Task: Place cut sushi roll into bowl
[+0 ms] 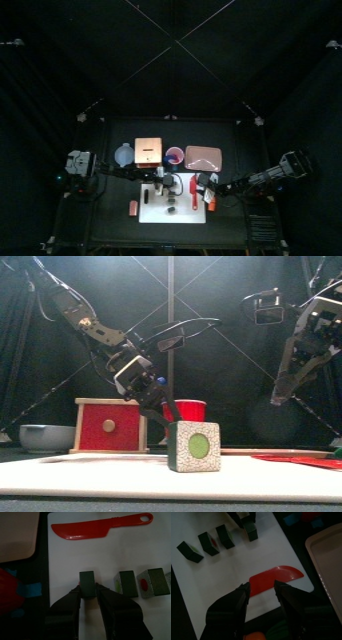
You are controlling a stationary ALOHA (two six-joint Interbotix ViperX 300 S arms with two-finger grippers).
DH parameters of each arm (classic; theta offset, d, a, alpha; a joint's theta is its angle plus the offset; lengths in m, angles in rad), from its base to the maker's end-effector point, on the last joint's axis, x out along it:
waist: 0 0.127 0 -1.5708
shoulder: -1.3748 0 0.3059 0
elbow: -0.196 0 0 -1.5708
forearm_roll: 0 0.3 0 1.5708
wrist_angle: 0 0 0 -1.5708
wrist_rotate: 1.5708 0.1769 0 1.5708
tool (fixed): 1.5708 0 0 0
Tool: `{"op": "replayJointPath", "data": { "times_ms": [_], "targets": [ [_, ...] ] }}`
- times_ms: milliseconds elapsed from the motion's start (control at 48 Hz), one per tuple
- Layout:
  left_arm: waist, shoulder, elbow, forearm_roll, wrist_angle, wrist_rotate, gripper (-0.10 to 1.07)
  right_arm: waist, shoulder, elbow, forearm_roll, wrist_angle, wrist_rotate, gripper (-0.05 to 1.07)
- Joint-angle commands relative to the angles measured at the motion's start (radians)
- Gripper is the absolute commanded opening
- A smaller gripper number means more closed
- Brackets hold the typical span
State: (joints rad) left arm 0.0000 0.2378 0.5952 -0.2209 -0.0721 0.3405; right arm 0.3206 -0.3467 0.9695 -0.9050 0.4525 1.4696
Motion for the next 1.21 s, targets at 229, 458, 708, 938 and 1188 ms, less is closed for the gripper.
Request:
{"op": "replayJointPath", "data": {
  "times_ms": [229, 458, 708, 938, 1188],
  "targets": [
    [-0.002, -0.114, 0.009, -0.002, 0.015, -0.002, 0.48, -0.003, -0.009, -0.003, 0.005, -0.002, 0.000, 0.80],
    [-0.020, -0.374, 0.132, 0.003, 0.040, 0.000, 0.48, -0.003, -0.009, -0.003, 0.005, -0.002, -0.002, 0.80],
    [-0.011, -0.756, 0.380, 0.035, -0.029, -0.002, 0.48, -0.005, -0.009, -0.002, 0.005, 0.000, -0.002, 0.80],
    [0.173, -1.078, 0.563, 0.015, -0.038, -0.002, 0.48, -0.005, -0.009, -0.006, 0.005, 0.000, -0.002, 0.80],
    [0.563, -1.197, 0.699, -0.103, -0.032, -0.002, 0.48, -0.005, -0.009, -0.008, 0.005, 0.000, -0.002, 0.80]
  ]
}}
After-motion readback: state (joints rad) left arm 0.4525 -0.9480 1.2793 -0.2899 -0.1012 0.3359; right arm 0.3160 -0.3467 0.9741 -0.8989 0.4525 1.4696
